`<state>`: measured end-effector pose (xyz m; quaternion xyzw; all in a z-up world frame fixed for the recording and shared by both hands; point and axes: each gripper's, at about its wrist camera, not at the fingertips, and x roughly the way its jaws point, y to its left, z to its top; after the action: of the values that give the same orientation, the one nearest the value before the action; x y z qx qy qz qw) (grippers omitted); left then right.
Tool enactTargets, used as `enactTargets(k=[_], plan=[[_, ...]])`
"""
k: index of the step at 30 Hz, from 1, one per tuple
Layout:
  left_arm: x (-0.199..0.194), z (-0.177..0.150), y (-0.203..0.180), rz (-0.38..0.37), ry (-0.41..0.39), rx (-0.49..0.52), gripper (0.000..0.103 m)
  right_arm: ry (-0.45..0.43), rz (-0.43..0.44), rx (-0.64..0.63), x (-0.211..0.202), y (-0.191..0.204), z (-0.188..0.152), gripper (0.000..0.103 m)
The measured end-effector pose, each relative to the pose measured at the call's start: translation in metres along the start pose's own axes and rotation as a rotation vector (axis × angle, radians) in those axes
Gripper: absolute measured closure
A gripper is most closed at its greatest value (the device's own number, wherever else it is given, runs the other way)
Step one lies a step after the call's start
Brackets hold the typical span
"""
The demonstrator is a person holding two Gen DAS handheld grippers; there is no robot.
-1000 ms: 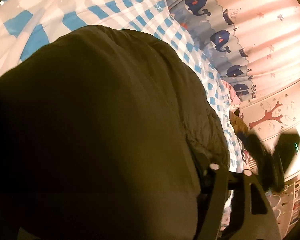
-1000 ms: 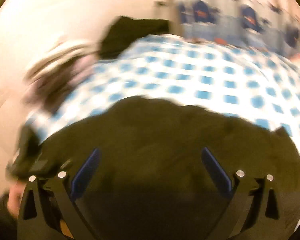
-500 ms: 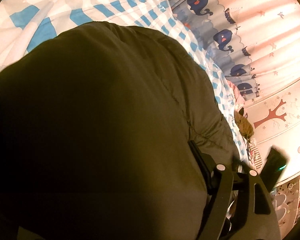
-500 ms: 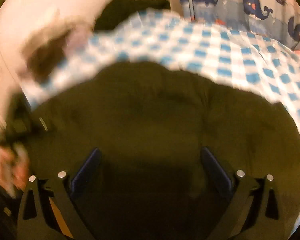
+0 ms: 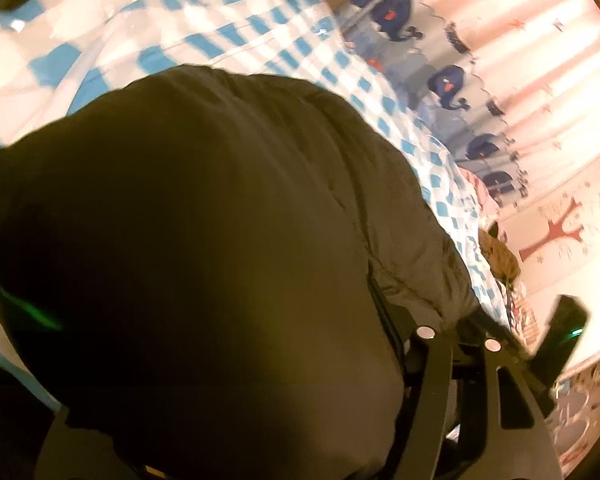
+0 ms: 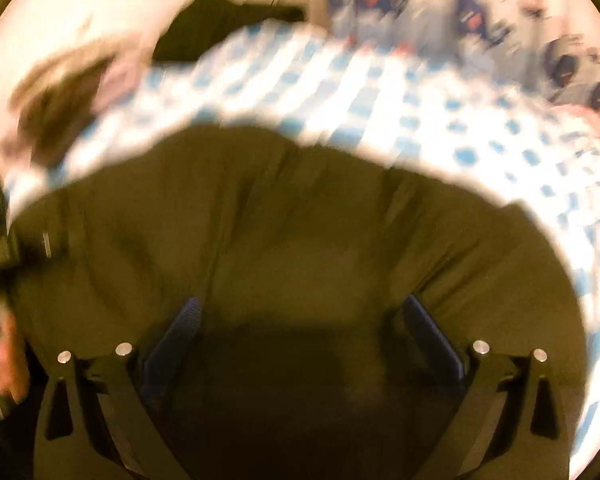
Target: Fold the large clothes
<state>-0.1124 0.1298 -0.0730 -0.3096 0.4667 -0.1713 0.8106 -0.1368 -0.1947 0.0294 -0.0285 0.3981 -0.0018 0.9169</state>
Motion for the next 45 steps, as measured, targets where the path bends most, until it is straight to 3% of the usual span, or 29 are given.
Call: enactTargets(k=[1, 4, 7, 10, 12, 17, 21, 28, 31, 32, 35, 37, 38, 40, 42, 45], plan=[[0.003, 0.000, 0.004, 0.006, -0.003, -0.029, 0.032, 0.001, -0.031, -0.005, 0.005, -0.001, 0.003, 0.006], [0.008, 0.000, 0.009, 0.005, -0.022, -0.078, 0.023, 0.179, -0.077, -0.077, 0.064, 0.008, -0.010, 0.006], [0.009, 0.002, 0.005, -0.013, -0.038, -0.070, 0.022, 0.153, -0.063, -0.086, 0.054, 0.011, -0.010, 0.006], [0.010, 0.005, 0.006, -0.023, -0.030, -0.071, 0.022, 0.056, -0.088, -0.098, 0.026, 0.009, -0.011, 0.006], [0.011, 0.006, 0.005, -0.016, -0.040, -0.054, 0.025, 0.167, -0.109, -0.159, 0.053, 0.018, -0.024, 0.006], [-0.009, 0.004, -0.051, -0.045, -0.150, 0.154, 0.045, 0.188, -0.152, -0.182, 0.073, 0.023, -0.031, 0.006], [-0.018, -0.002, -0.108, -0.081, -0.183, 0.326, 0.054, 0.182, -0.154, -0.174, 0.077, 0.018, -0.034, 0.006], [0.000, -0.036, -0.199, -0.146, -0.157, 0.563, 0.055, 0.166, -0.133, -0.150, 0.068, 0.018, -0.045, 0.006], [0.010, -0.044, -0.218, -0.161, -0.147, 0.604, 0.059, 0.236, -0.072, -0.152, 0.059, 0.005, -0.041, 0.006], [0.012, -0.045, -0.222, -0.165, -0.142, 0.608, 0.060, 0.260, -0.063, -0.161, 0.046, -0.002, -0.041, 0.007], [0.017, -0.051, -0.236, -0.161, -0.131, 0.662, 0.061, 0.207, -0.040, -0.117, 0.004, -0.025, -0.047, 0.007], [0.023, -0.060, -0.246, -0.152, -0.125, 0.713, 0.061, 0.190, 0.099, 0.015, -0.013, -0.056, -0.054, 0.007], [0.027, -0.066, -0.252, -0.142, -0.122, 0.742, 0.061, 0.173, 0.249, 0.158, -0.018, -0.086, -0.060, 0.007], [0.037, -0.080, -0.264, -0.126, -0.113, 0.801, 0.061, 0.142, 0.448, 0.353, -0.020, -0.124, -0.073, 0.007], [0.053, -0.096, -0.287, -0.105, -0.104, 0.866, 0.061, 0.049, 0.700, 0.605, -0.025, -0.174, -0.094, 0.007], [0.075, -0.129, -0.311, -0.076, -0.073, 0.982, 0.061, -0.040, 0.818, 0.759, -0.032, -0.213, -0.114, 0.007]])
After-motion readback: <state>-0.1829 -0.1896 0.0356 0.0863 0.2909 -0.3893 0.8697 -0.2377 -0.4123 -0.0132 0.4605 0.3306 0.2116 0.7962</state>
